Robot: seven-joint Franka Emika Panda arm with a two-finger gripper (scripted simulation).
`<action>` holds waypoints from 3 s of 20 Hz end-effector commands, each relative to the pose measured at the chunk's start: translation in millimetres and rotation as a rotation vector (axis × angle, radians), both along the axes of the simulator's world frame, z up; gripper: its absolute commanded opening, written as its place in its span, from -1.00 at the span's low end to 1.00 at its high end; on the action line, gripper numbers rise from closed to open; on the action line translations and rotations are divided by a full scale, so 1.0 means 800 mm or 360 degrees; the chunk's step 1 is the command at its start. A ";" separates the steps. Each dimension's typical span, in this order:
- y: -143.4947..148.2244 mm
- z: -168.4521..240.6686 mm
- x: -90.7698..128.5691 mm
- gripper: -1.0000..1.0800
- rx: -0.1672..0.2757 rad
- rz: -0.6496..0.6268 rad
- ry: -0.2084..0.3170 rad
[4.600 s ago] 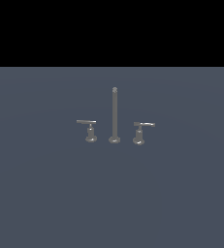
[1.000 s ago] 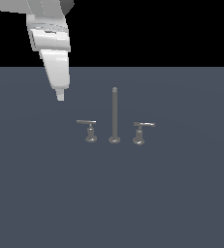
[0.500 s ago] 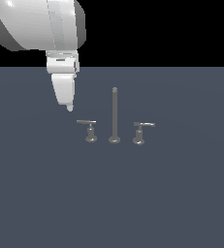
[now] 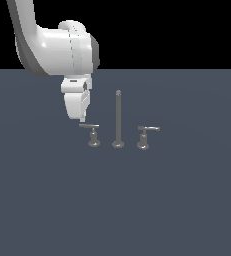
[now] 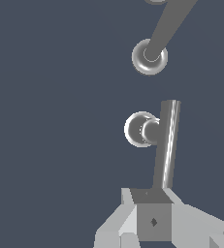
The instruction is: Turn on the faucet by rotating a designated handle.
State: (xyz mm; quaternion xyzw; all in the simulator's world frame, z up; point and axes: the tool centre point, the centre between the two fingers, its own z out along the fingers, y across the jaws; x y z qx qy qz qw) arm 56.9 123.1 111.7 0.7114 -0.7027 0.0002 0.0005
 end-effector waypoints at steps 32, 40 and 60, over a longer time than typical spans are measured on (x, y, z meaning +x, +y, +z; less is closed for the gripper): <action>0.003 -0.028 -0.018 -1.00 0.0002 -0.0182 -0.0011; 0.004 -0.028 -0.051 -1.00 0.0002 -0.0174 -0.0003; -0.038 -0.029 -0.081 -1.00 0.0012 -0.0149 -0.0007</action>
